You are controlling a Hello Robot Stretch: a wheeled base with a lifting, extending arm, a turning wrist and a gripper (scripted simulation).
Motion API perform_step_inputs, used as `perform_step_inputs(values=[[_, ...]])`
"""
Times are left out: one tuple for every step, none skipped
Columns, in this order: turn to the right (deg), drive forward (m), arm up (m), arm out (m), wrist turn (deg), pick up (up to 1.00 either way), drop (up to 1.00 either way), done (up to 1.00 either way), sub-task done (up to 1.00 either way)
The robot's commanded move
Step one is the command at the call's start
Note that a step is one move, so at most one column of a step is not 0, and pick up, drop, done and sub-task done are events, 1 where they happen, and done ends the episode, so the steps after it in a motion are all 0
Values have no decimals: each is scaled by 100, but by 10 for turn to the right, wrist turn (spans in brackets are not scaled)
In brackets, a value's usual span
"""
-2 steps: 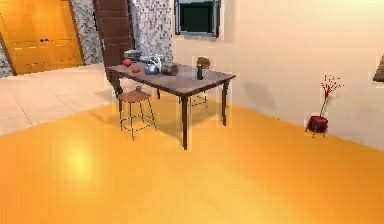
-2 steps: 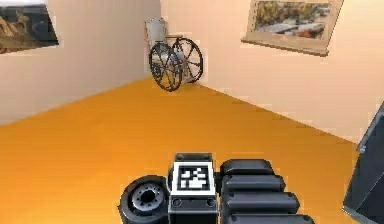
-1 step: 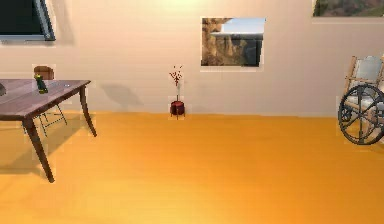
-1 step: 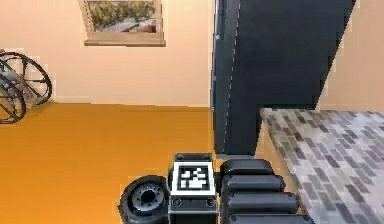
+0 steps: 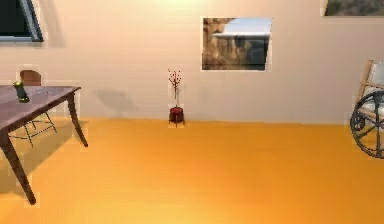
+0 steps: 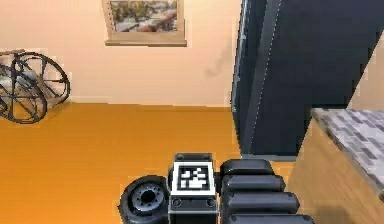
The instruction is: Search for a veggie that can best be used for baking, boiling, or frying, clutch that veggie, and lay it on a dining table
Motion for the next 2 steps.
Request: perform_step_inputs(values=[[-450,0,0,0,0,0,0,0,0],[-390,0,0,0,0,0,0,0,0]])
